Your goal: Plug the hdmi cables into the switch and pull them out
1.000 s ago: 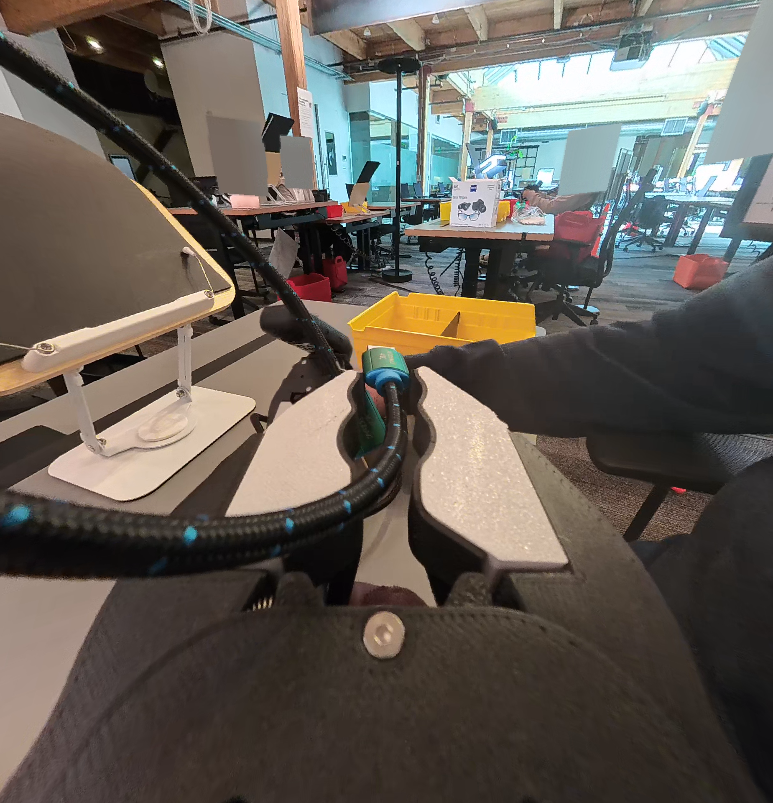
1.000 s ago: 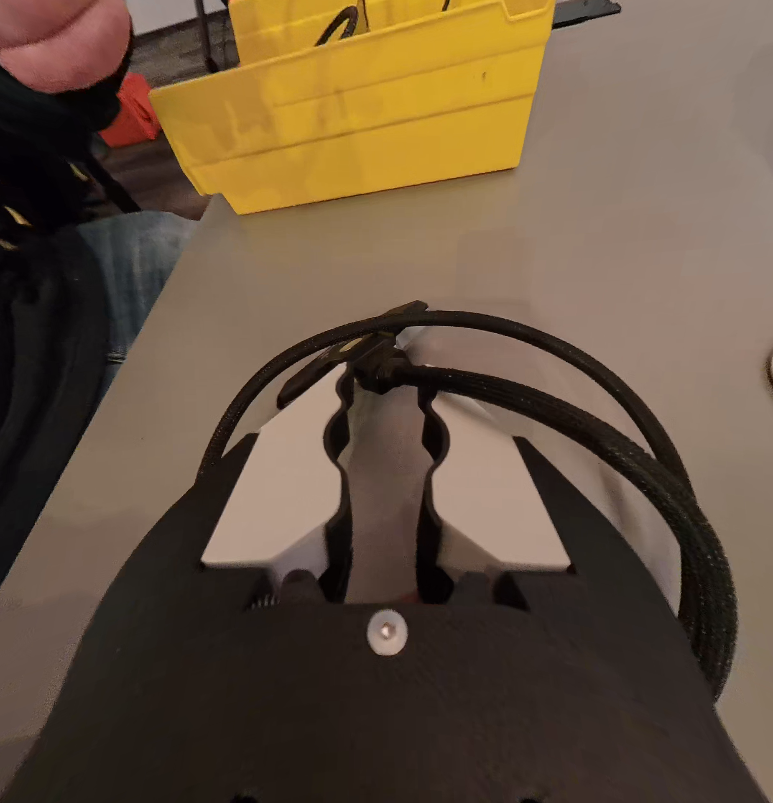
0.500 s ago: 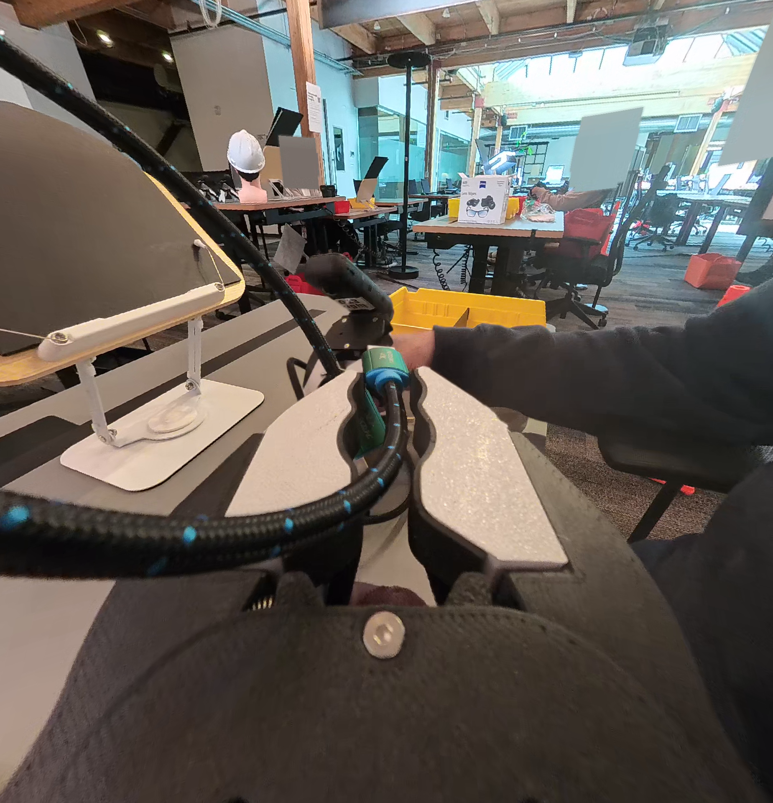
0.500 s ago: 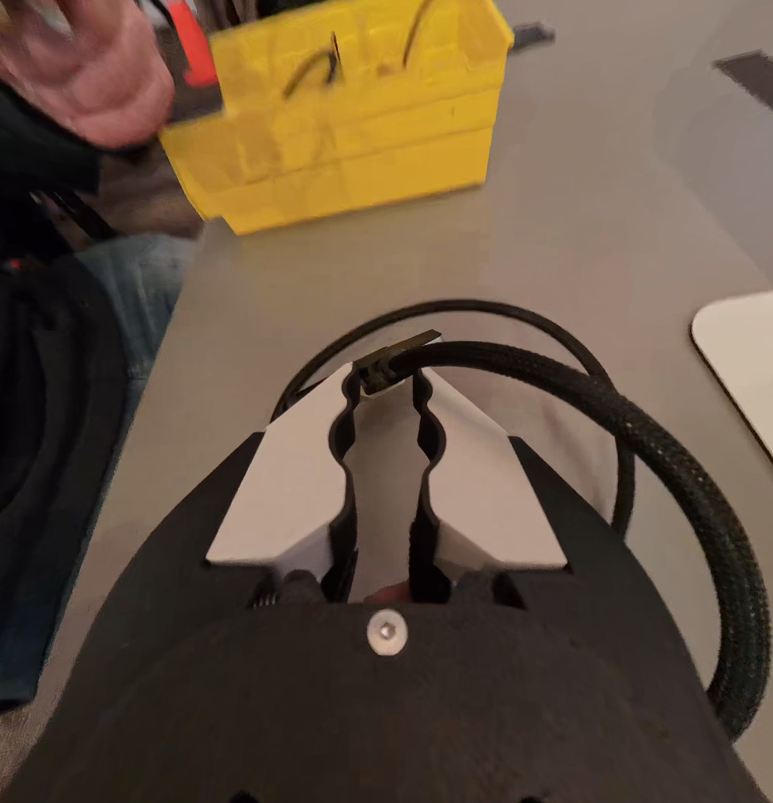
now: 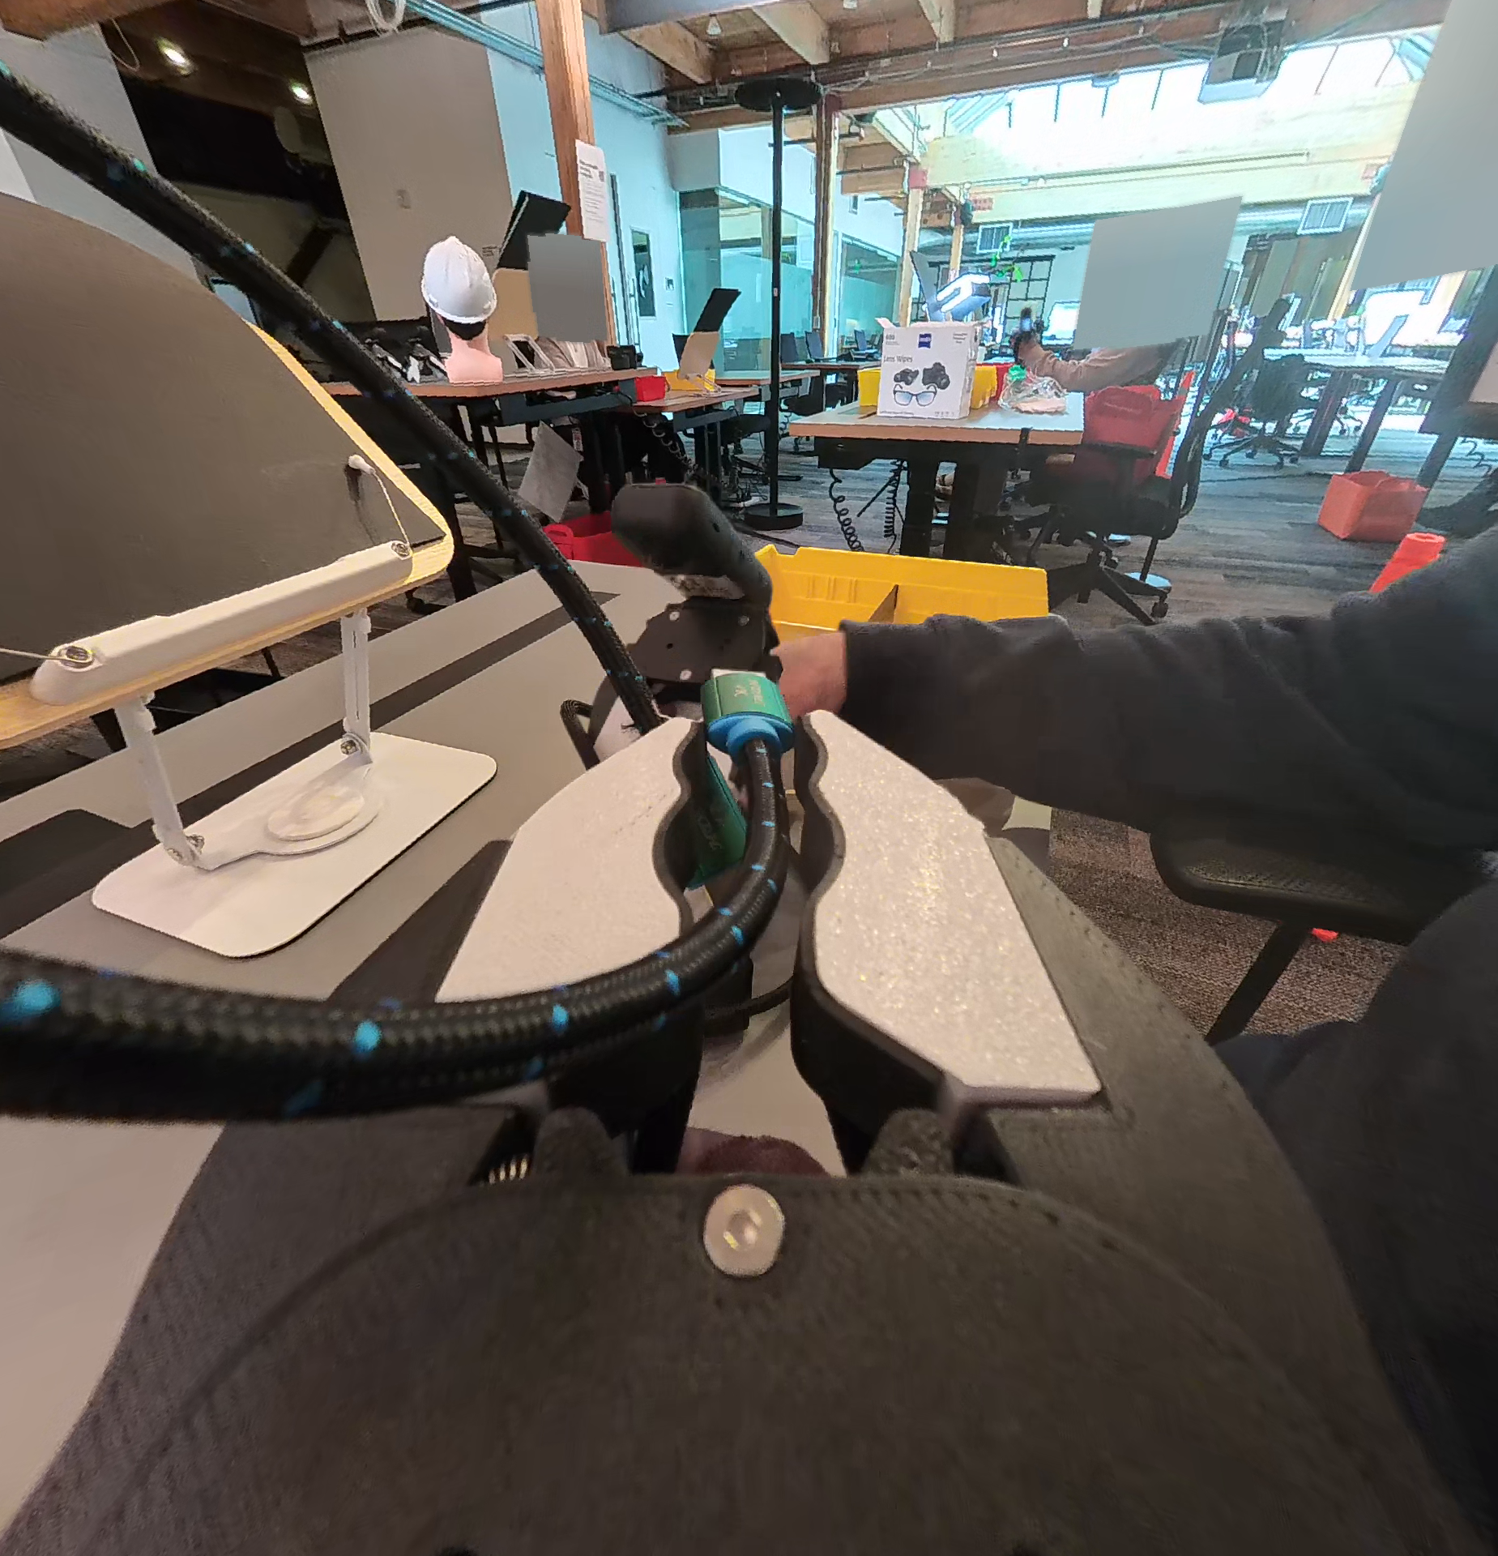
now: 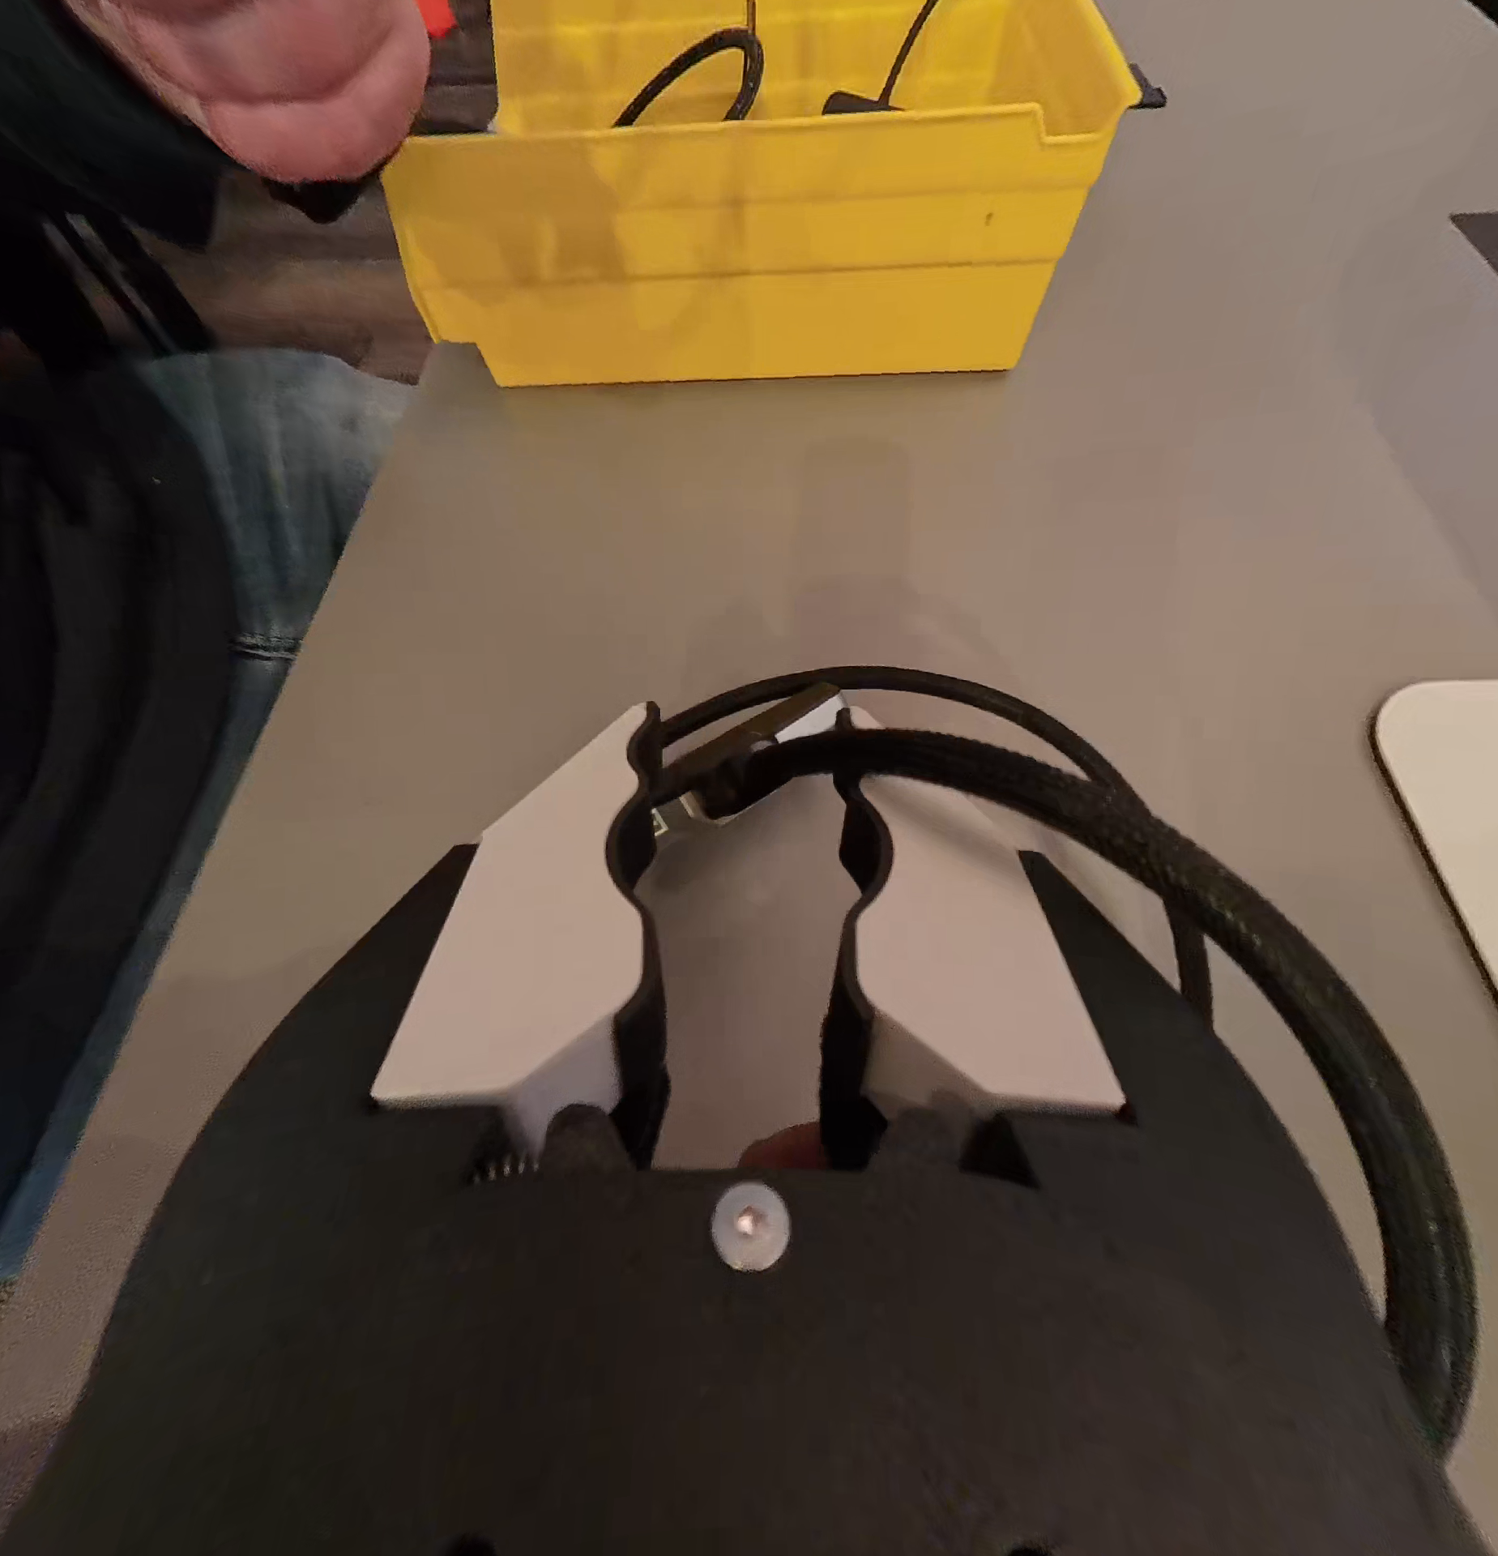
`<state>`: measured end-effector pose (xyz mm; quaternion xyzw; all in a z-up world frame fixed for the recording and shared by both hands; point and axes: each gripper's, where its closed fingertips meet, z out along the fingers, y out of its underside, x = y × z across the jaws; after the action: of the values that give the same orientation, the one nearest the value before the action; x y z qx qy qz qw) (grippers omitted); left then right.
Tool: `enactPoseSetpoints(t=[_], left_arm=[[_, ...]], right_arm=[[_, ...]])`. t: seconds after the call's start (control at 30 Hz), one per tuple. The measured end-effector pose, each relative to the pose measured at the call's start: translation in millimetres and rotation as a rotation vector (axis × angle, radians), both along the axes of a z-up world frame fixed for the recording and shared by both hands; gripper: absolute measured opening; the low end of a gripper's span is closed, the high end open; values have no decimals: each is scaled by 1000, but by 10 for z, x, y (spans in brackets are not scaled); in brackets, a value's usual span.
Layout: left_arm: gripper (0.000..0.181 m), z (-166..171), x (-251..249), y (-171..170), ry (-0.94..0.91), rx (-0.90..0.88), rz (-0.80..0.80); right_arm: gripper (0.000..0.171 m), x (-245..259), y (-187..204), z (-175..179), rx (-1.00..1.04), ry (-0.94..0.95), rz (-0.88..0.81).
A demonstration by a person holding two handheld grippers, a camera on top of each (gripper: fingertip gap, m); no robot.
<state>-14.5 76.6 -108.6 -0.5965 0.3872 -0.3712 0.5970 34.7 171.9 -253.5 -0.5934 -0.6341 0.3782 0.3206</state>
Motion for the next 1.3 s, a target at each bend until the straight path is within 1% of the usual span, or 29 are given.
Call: enactPoseSetpoints(t=[0.13, 0.2, 0.23, 0.4, 0.5, 0.57, 0.6, 0.63, 0.73, 0.83, 0.93, 1.17, 1.23, 1.3], left_arm=[[19, -11, -2, 1, 4, -1, -4], [19, -11, -13, -1, 8, 3, -3], [19, -8, -21, -1, 8, 4, -3], [19, -7, -56, 16, 5, 2, -3], [19, -14, -58, 22, 5, 0, -7], [19, -19, -53, 22, 7, 0, -10], [19, -22, -49, 20, 7, -1, -12], [19, -25, -45, 18, 8, -1, -14], [19, -25, -40, 11, 10, 1, -16], [19, -26, -40, 17, 15, 5, -12], [19, -47, -49, 42, 19, 4, 1], [19, -85, -50, 93, 37, 24, 38], [19, -93, -43, 96, 46, 30, 43], [19, -112, -30, 108, 54, 32, 54]], right_arm=[[48, -137, -93, -177, 37, -81, 131], [43, -135, -122, -288, 67, -157, 195], [43, -131, -124, -315, 70, -185, 215], [49, -52, -184, -280, 18, -266, 315], [58, -8, -207, -306, 4, -305, 358], [53, -13, -197, -308, 7, -302, 374], [47, -16, -193, -312, 14, -298, 385], [35, -13, -210, -317, 13, -295, 404], [32, -1, -264, -320, -17, -279, 437], [31, -13, -233, -305, -26, -248, 401], [30, -32, -205, -175, -74, -160, 338], [30, -30, 20, 299, -216, 142, 62], [30, -9, 70, 341, -243, 178, -6], [30, 9, 62, 361, -244, 182, -39]])
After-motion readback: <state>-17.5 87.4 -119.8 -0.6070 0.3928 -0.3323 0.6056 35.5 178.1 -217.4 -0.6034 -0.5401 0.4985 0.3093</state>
